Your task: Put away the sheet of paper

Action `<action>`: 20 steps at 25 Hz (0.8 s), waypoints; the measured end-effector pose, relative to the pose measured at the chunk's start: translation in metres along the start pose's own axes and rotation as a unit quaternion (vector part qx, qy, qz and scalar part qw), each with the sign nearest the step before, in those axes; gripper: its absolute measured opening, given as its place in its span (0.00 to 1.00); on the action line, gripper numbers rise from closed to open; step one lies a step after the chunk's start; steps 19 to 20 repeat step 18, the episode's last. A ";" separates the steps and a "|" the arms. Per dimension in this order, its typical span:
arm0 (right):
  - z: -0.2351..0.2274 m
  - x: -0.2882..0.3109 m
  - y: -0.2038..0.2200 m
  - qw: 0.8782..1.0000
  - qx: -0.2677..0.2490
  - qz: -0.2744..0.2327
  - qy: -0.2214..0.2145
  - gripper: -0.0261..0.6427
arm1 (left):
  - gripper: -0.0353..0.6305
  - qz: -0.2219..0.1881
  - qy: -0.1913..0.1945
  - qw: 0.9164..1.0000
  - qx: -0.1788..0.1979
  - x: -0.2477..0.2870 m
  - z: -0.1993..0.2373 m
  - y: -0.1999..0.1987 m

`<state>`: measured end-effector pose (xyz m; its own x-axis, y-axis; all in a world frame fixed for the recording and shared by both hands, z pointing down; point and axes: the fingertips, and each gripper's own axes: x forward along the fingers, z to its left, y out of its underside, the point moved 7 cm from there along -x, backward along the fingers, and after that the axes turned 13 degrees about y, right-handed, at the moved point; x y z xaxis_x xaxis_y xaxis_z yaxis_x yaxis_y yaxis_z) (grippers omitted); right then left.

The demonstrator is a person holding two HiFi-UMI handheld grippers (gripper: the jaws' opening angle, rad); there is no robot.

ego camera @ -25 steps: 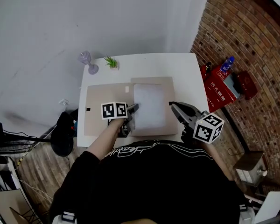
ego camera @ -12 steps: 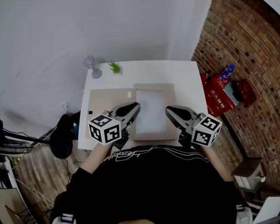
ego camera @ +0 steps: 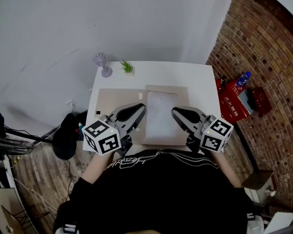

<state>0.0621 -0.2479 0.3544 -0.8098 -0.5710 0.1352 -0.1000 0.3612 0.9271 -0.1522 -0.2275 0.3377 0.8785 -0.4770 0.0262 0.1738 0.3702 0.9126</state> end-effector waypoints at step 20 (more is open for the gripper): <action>-0.012 0.023 0.028 0.999 0.021 0.030 -0.003 0.04 | 0.12 0.035 -0.033 0.998 -0.027 -0.005 0.032 0.023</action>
